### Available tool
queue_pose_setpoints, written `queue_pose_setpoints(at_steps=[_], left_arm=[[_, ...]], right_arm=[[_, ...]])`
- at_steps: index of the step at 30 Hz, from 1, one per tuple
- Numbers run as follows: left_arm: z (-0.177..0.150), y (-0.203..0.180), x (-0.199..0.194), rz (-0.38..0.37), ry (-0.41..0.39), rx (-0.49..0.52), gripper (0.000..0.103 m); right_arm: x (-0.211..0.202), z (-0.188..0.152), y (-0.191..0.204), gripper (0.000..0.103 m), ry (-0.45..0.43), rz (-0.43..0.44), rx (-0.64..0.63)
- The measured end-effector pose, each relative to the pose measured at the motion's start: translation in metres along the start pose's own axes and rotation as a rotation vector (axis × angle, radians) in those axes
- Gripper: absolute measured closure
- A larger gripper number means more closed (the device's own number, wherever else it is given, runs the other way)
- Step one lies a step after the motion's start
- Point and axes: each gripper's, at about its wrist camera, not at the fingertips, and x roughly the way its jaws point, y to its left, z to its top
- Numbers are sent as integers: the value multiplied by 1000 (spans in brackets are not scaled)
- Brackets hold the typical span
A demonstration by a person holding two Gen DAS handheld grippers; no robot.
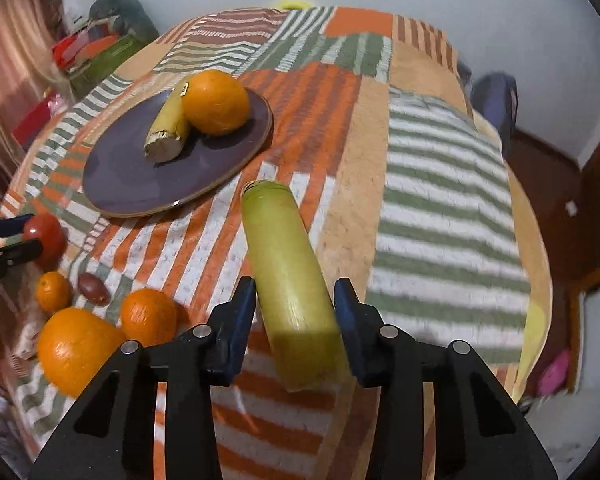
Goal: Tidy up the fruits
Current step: 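Grasp the red tomato with the left tool while the right tool grasps the zucchini, then place the tomato on the plate with the left tool while the right tool stands the zucchini there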
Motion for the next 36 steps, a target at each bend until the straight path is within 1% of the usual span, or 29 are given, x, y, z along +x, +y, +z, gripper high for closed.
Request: queue_pose_setpoints(at_steps=[4,8,9,11,12,15,19,21,25,31,36], left_arm=[[-1,-2,5,1,7,5,41],[-1,-4,14,-9,24,1,41],[-1,-4,15,-7,22,2,43],[-1,-4,17,-5,22,2,51],[0,-3,18,-15,23,-1,53],[0,-2,17,-27,19,-7,54],[0,0,13,-24,9,-8,55],[2,1,7,-12,-9,-6,55],[8,5,-9,-14,-48,-20,55],[23,11,-41,-20,-137,-40,55],[35,10,-50,-16,-173,-33,55]], right_arm=[[-1,-2,7,65,17,-8,-30],[5,12,8,65,0,18,-22],[7,15,9,65,-1,22,-25],[13,20,11,65,7,26,-33],[17,22,11,65,11,26,-35],[26,25,16,66,23,19,-56],[22,24,20,67,14,5,-51],[14,25,19,68,-9,11,-38],[-12,31,20,70,-78,12,-17],[-45,42,30,71,-166,20,-19],[-54,52,43,71,-205,48,-40]])
